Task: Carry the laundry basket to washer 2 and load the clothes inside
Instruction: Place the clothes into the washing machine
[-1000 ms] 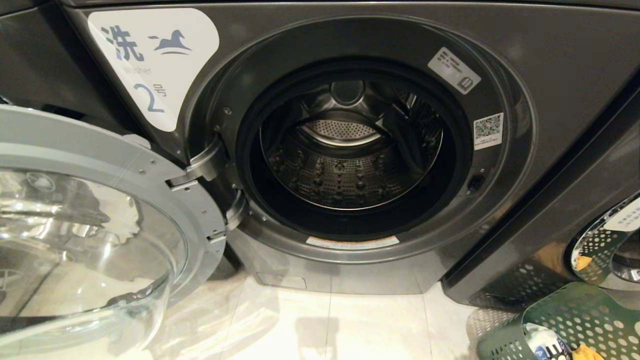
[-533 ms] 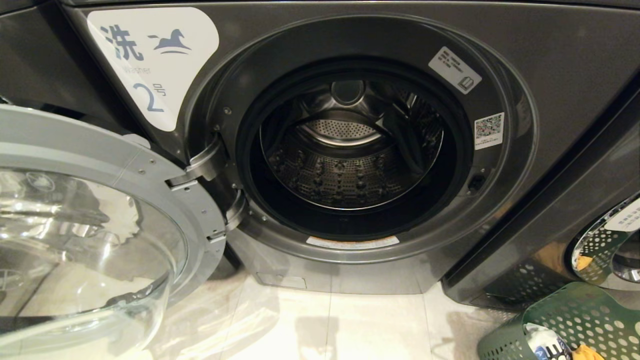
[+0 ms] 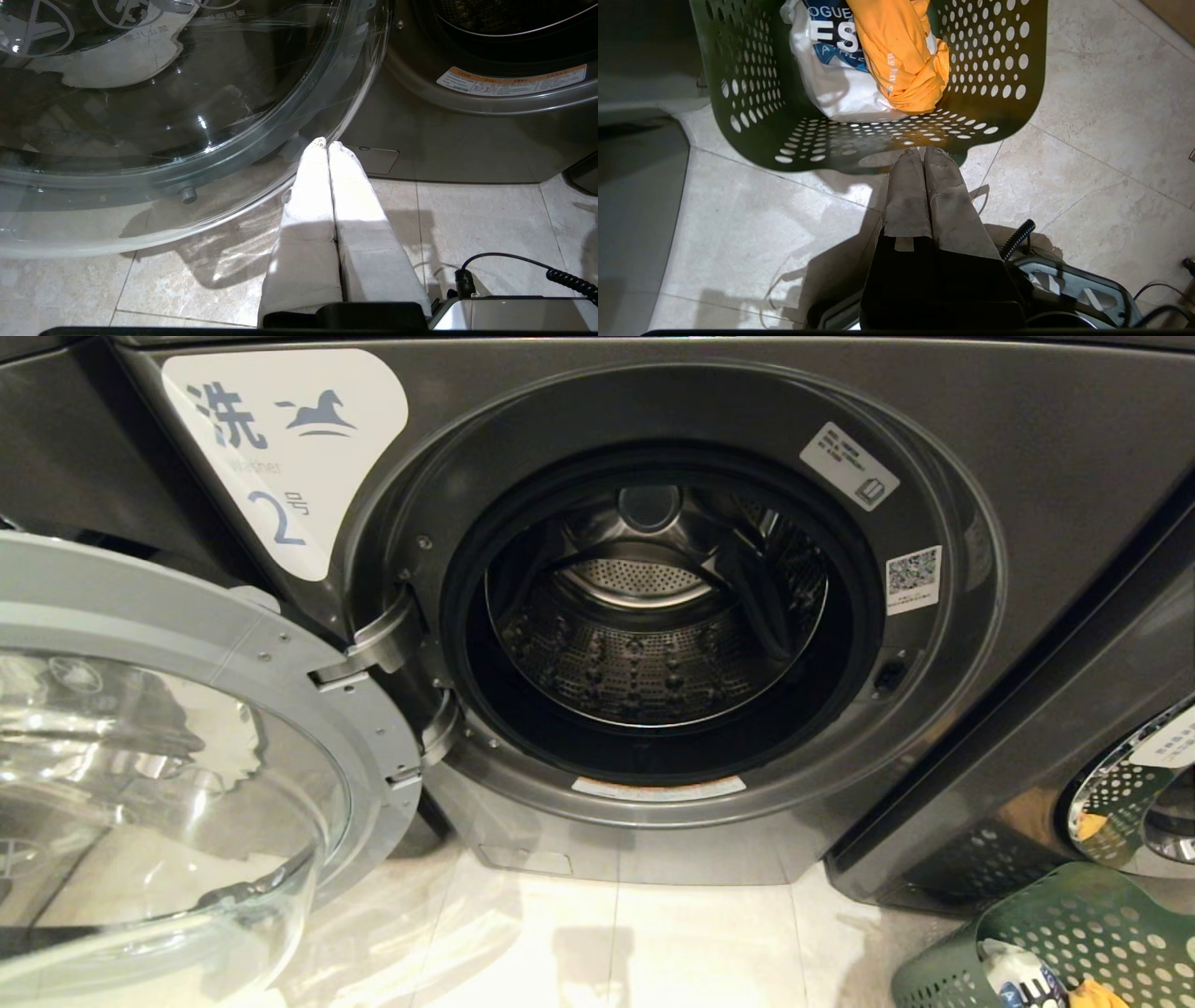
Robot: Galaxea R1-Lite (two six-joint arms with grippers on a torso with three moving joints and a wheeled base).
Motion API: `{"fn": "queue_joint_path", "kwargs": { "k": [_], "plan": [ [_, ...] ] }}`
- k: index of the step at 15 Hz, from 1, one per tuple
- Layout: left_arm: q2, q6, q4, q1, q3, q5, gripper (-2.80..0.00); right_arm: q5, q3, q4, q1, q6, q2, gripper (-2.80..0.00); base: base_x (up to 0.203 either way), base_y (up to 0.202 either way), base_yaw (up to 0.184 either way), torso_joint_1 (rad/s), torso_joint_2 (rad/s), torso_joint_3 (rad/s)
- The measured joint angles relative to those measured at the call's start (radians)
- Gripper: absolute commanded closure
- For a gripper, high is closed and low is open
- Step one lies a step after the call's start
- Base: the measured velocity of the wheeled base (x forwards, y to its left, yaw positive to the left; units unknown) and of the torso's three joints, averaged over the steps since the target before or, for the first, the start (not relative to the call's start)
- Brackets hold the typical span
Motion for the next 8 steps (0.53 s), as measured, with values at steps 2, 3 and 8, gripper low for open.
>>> {"fn": "queue_joint_path", "kwargs": {
  "k": [2, 3, 8],
  "plan": [
    [0.000, 0.000, 0.000, 0.000, 0.000, 0.000, 0.00, 0.022, 0.007, -0.068, -0.030, -0.016, 0.061, 0.00, 0.000, 0.000, 0.000, 0.000, 0.00, 0.000],
    [0.000, 0.000, 0.000, 0.000, 0.000, 0.000, 0.00, 0.035, 0.010, -0.072, -0.037, -0.019, 0.079, 0.00, 0.000, 0.000, 0.000, 0.000, 0.00, 0.000],
    [0.000, 0.000, 0.000, 0.000, 0.000, 0.000, 0.00, 0.240, 0.013, -0.117, -0.301, -0.149, 0.115, 0.00, 0.000, 0.000, 0.000, 0.000, 0.00, 0.000]
  ]
}}
